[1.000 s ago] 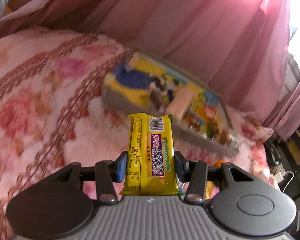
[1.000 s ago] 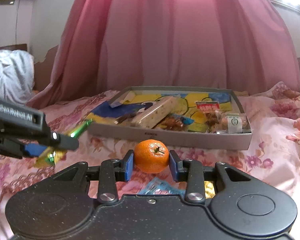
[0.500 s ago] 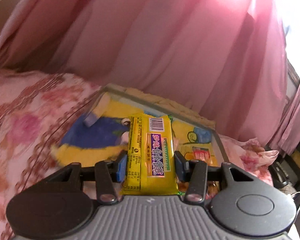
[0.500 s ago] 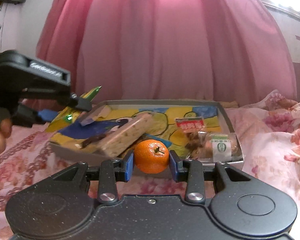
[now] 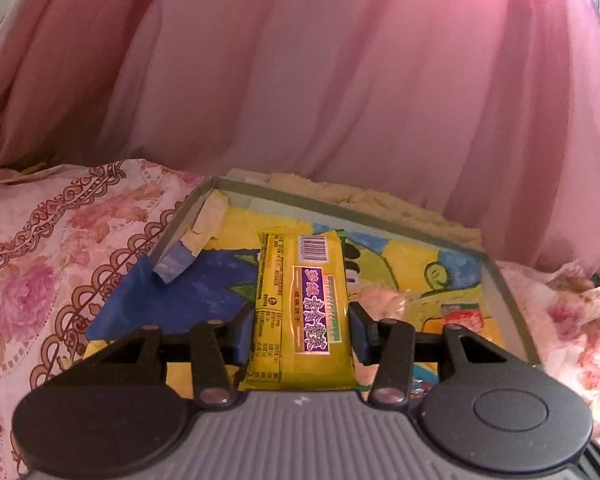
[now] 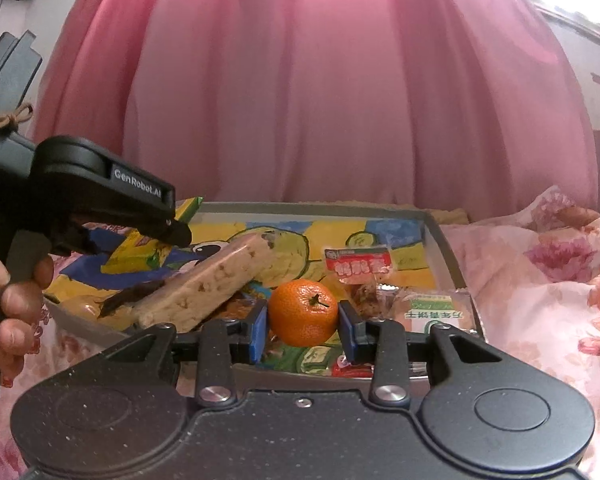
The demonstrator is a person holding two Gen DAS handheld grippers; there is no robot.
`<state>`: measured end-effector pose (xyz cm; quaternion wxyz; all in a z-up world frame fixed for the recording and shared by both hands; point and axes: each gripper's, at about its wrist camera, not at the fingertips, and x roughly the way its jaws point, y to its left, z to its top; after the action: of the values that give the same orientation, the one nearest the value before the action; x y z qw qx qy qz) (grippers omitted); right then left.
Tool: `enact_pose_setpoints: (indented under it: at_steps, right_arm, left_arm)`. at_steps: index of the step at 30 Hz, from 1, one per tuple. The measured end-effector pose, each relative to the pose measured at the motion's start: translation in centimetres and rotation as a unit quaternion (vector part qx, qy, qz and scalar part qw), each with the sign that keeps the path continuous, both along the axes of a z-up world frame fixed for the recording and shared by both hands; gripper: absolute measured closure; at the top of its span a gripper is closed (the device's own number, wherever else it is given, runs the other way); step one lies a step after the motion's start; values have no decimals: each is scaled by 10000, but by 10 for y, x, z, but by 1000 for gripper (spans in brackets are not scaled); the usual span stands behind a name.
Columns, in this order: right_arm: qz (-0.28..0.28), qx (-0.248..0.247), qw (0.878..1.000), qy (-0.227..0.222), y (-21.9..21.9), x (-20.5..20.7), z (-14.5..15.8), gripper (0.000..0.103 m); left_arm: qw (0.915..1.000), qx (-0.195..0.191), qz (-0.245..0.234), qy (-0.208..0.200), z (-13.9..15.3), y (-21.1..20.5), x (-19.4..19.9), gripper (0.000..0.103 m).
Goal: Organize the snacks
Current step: 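Carry the wafer bar and orange over the grey tray with both tools, then open both tools to drop the wafer bar and orange into the tray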
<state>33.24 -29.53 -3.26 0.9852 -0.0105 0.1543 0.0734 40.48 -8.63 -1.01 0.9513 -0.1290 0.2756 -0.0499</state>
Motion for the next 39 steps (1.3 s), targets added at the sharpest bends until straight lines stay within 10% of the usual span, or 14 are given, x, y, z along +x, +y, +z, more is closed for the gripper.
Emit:
enact_pose_setpoints:
  at_steps: [11,16,29,39]
  right_arm:
    - [-18,-180,9997,190,11,9,-7,62]
    - [-59,-242,9996,142,10,6,-7,48]
    - [-148,-159,9989,-421,5,-45,25,4]
    - [-340,139,9982,-465,-5,-96,43,1]
  left_arm:
    - [9997,58,17,249,-14,-2,3,51]
    - [9995,27,90,302,-12,3,-4,34]
    - [9989,173,120,-430,27,10,-67,4]
    - [9947,393,143,-944,46,17,-140,1]
